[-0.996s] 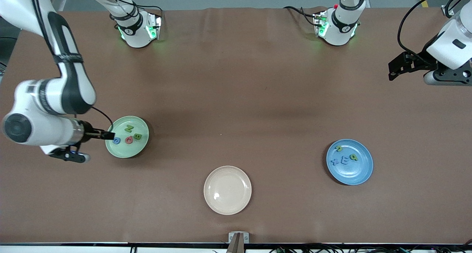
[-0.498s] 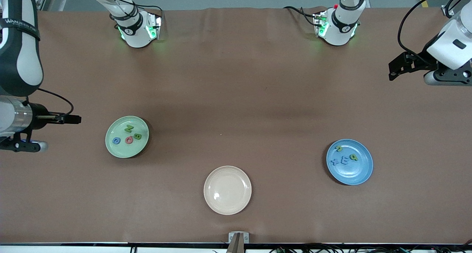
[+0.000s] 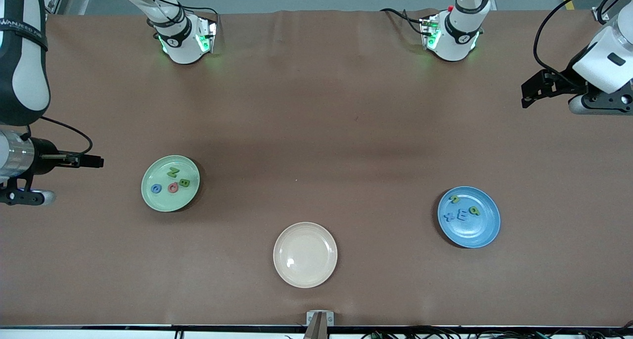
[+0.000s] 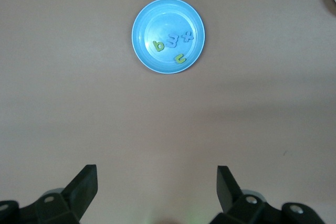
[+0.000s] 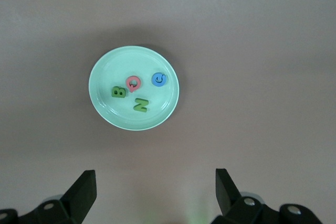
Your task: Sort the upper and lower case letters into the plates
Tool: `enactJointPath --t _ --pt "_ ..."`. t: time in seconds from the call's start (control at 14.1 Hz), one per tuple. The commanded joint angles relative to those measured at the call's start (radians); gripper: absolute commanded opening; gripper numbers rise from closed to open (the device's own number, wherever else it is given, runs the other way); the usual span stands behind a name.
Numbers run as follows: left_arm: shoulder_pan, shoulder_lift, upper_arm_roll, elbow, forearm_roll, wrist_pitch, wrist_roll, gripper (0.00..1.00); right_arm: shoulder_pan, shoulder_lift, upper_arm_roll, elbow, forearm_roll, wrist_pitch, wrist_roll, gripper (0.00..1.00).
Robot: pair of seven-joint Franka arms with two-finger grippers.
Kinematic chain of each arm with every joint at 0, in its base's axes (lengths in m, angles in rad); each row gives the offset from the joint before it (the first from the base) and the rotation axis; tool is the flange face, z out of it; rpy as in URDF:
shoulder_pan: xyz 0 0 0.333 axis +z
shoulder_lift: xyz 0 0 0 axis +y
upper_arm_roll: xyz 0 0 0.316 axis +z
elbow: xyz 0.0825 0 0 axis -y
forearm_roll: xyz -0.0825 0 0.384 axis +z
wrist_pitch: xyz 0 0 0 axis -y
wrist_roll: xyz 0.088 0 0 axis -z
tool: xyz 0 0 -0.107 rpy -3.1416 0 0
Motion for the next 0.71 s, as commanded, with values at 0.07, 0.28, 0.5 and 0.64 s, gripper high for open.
enactJointPath --t 0.07,0.28,0.5,0.64 --pt "0.008 -0.034 0.003 -0.027 -0.015 0.002 0.024 1.0 -0.005 0.01 0.014 0.041 0.016 -0.017 0.0 1.0" --pt "0.008 -0.034 0.003 -0.027 -0.015 -0.001 0.024 1.0 0.018 0.002 0.011 0.026 0.021 -0.046 -0.003 1.0" --pt "0.008 -0.034 0.003 -0.027 -0.015 -0.001 0.024 1.0 -0.001 -0.015 0.008 0.023 0.021 -0.047 -0.014 1.0" --pt "0.008 -0.036 0.003 -0.027 -0.015 -0.003 0.024 1.0 -0.001 -0.071 0.007 -0.033 0.021 -0.031 -0.014 1.0"
